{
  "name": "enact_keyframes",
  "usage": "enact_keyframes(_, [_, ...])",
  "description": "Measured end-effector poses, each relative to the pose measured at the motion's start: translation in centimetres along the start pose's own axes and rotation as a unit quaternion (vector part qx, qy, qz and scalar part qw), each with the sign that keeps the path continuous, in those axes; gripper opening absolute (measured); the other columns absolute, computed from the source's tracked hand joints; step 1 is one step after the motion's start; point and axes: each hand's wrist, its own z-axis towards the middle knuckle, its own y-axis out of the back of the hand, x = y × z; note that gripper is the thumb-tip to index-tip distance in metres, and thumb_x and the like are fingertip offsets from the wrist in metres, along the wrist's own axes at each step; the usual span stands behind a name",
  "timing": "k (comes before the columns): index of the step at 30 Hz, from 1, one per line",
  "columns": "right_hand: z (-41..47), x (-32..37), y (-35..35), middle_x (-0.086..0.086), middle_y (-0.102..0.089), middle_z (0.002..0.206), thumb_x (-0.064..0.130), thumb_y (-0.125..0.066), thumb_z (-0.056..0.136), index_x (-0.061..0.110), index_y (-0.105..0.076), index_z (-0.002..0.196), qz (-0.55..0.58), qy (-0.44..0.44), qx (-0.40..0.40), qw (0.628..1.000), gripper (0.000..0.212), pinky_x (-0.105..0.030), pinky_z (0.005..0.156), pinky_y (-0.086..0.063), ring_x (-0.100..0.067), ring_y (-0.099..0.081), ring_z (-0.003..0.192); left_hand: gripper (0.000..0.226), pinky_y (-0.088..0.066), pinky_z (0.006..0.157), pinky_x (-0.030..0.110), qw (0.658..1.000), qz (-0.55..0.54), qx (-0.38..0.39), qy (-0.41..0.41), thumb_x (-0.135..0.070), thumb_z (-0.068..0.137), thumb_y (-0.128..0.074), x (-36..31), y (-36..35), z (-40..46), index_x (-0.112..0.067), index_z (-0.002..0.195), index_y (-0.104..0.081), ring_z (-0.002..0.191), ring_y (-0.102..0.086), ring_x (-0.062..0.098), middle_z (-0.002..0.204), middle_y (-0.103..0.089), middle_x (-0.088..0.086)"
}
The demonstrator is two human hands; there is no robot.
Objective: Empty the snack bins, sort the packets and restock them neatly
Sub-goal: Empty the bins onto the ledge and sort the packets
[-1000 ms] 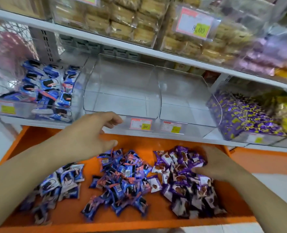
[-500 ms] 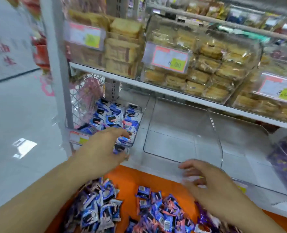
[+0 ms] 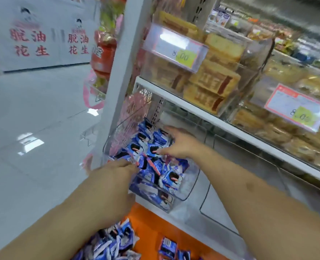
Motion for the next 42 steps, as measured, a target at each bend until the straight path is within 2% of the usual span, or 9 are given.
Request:
enact_keyframes(5, [5.6,-1.0,-2.1,-0.001,-0.026,0.171,0.078,-0.079,0.071,0.034,-0.012,0.166,-0.073,-0.059,0.058,0.994,0.124,-0.047,0.127,-0.023,-0.03,-0.029,0.156,0.056,-0.044,0.111,0.033,1.0,-0.003,-0.023,0.006,-0.032,0.096,-0.061,-0.1,-0.3,0.6,-0.038,0.149,-0.042,0.134,-0.046,0.015,0.145,-0.045,-0.013])
enact_keyframes(8, [6.9,-1.2,-3.3,-0.005,-0.034,0.167,0.085,-0.078,0.062,0.036,-0.018,0.164,-0.101,-0.065,0.047,0.992,0.128,-0.057,0.126,-0.015,-0.036,-0.028,0.155,0.057,-0.042,0.112,0.032,1.0,-0.007,-0.028,0.003,-0.029,0.097,-0.06,0.0,-0.2,0.6,-0.037,0.151,-0.04,0.136,-0.043,0.015,0.146,-0.043,-0.013])
enact_keyframes(12, [6.3,-0.9,-3.1,-0.005,-0.048,0.156,0.075,-0.083,0.067,0.031,-0.033,0.157,-0.14,-0.021,0.023,0.99,0.112,-0.046,0.118,-0.028,-0.033,-0.045,0.141,0.057,-0.04,0.113,0.034,0.999,-0.014,-0.029,0.002,-0.029,0.099,-0.06,-0.2,0.0,0.4,-0.035,0.151,-0.04,0.139,-0.04,0.017,0.15,-0.042,-0.011])
enact_keyframes(18, [6.0,-1.3,-2.9,-0.003,-0.045,0.159,0.068,-0.085,0.071,0.036,-0.033,0.159,-0.104,-0.012,0.038,0.994,0.107,-0.041,0.113,-0.044,-0.029,-0.05,0.138,0.054,-0.042,0.112,0.032,0.999,-0.026,-0.037,0.002,-0.027,0.1,-0.059,-0.5,0.0,0.2,-0.032,0.151,-0.042,0.136,-0.041,0.015,0.148,-0.044,-0.009])
enact_keyframes(21, [5.8,-0.8,-2.8,0.003,-0.041,0.164,0.063,-0.086,0.074,0.036,-0.031,0.162,-0.106,-0.012,0.048,0.993,0.107,-0.031,0.111,-0.043,-0.025,-0.049,0.142,0.053,-0.043,0.11,0.031,0.999,-0.036,-0.037,0.001,-0.025,0.101,-0.058,-0.5,0.1,0.2,-0.032,0.151,-0.042,0.135,-0.041,0.014,0.147,-0.044,-0.01])
enact_keyframes(27, [5.3,-1.2,-2.8,0.006,-0.049,0.158,0.057,-0.092,0.069,0.035,-0.045,0.155,-0.055,-0.001,0.002,0.998,0.1,-0.024,0.101,-0.043,-0.02,-0.054,0.136,0.052,-0.043,0.111,0.031,0.998,-0.046,-0.033,0.007,-0.026,0.1,-0.06,-0.5,0.1,0.2,-0.033,0.149,-0.044,0.137,-0.039,0.013,0.146,-0.043,-0.01])
enact_keyframes(32, [4.3,-1.1,-2.1,0.005,-0.047,0.159,0.054,-0.092,0.071,0.031,-0.043,0.156,-0.031,0.009,-0.032,0.999,0.102,-0.025,0.102,-0.042,-0.02,-0.052,0.137,0.048,-0.042,0.108,0.029,0.998,-0.046,-0.035,0.007,-0.027,0.099,-0.06,-0.3,0.0,0.3,-0.032,0.145,-0.047,0.134,-0.039,0.012,0.14,-0.046,-0.01])
enact_keyframes(39, [-0.2,1.2,1.8,0.015,-0.055,0.141,0.053,-0.094,0.07,0.035,-0.05,0.149,0.155,-0.017,-0.133,0.979,0.092,-0.024,0.083,-0.059,-0.009,-0.063,0.101,0.041,-0.045,0.106,0.029,0.999,-0.043,-0.023,0.015,-0.029,0.098,-0.061,-0.5,-0.1,0.3,-0.03,0.139,-0.053,0.129,-0.042,0.012,0.133,-0.05,-0.009])
enact_keyframes(42, [-2.6,2.6,2.9,0.007,-0.065,0.128,0.066,-0.088,0.07,0.026,-0.068,0.117,0.202,-0.066,-0.073,0.974,0.065,-0.036,0.092,-0.059,-0.013,-0.068,0.094,0.04,-0.05,0.102,0.033,0.998,-0.06,-0.019,0.025,-0.028,0.096,-0.063,-0.6,0.0,0.3,-0.027,0.135,-0.056,0.121,-0.048,0.013,0.128,-0.052,-0.007])
